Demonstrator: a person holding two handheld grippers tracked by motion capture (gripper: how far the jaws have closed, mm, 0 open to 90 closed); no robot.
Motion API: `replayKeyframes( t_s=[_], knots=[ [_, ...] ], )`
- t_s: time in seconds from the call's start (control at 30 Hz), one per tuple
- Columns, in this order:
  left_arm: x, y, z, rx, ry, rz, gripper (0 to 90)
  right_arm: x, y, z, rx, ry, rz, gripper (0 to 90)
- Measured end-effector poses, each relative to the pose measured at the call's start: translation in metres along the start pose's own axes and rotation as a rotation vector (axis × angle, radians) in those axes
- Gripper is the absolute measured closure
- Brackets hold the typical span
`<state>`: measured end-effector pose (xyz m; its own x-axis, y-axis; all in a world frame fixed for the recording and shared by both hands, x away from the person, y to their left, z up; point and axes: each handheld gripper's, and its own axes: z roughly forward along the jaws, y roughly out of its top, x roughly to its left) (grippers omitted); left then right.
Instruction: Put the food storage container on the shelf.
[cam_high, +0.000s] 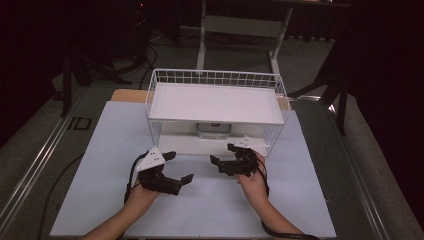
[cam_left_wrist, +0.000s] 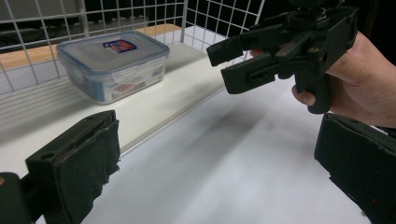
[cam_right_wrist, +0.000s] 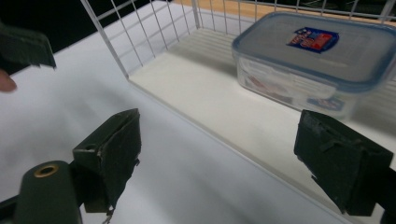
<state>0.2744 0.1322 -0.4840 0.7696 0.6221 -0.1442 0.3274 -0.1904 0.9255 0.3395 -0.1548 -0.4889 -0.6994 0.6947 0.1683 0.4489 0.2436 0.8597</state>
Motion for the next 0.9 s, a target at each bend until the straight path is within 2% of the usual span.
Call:
replayKeyframes(
  t_s=[0.1,0.2,0.3,0.4,0.47,0.5,0.57,0.67,0.73,0.83,0.9],
  knots=[
    [-0.001,0.0,0.0,0.002,0.001,0.0,1.2,-0.001,-0.002,-0.004,-0.014,0.011,0.001,15.1],
    [-0.001,-0.001,-0.003,0.0,-0.003,0.001,1.2,0.002,-0.003,-0.012,0.002,0.015,-0.027,15.7],
    [-0.002,-0.001,-0.005,0.001,-0.011,0.003,1.2,0.003,-0.004,-0.018,-0.011,0.02,-0.021,15.7],
    [-0.001,-0.003,-0.01,0.007,-0.008,0.013,1.2,0.005,-0.005,-0.029,-0.029,0.01,-0.056,15.9],
    [-0.001,-0.004,-0.012,0.007,-0.004,0.013,1.2,0.003,-0.007,-0.035,-0.036,0.036,-0.037,16.1],
    [-0.001,-0.004,-0.016,-0.003,0.013,0.014,1.2,0.003,-0.008,-0.037,-0.036,0.039,-0.036,18.0],
    [-0.001,-0.005,-0.02,-0.007,0.019,0.016,1.2,0.002,-0.01,-0.042,-0.031,0.061,-0.037,18.4],
    [0.0,-0.006,-0.024,-0.004,0.021,0.022,1.2,0.001,-0.013,-0.048,-0.036,0.063,-0.046,18.4],
    [0.001,-0.009,-0.03,-0.006,0.006,0.016,1.2,-0.001,-0.016,-0.056,-0.048,0.058,-0.042,18.3],
    [0.002,-0.011,-0.033,-0.005,0.012,0.014,1.2,-0.003,-0.018,-0.06,-0.05,0.068,-0.035,18.3],
    [0.003,-0.013,-0.038,-0.014,0.015,0.003,1.2,-0.004,-0.019,-0.064,-0.046,0.058,-0.047,18.3]
  ],
)
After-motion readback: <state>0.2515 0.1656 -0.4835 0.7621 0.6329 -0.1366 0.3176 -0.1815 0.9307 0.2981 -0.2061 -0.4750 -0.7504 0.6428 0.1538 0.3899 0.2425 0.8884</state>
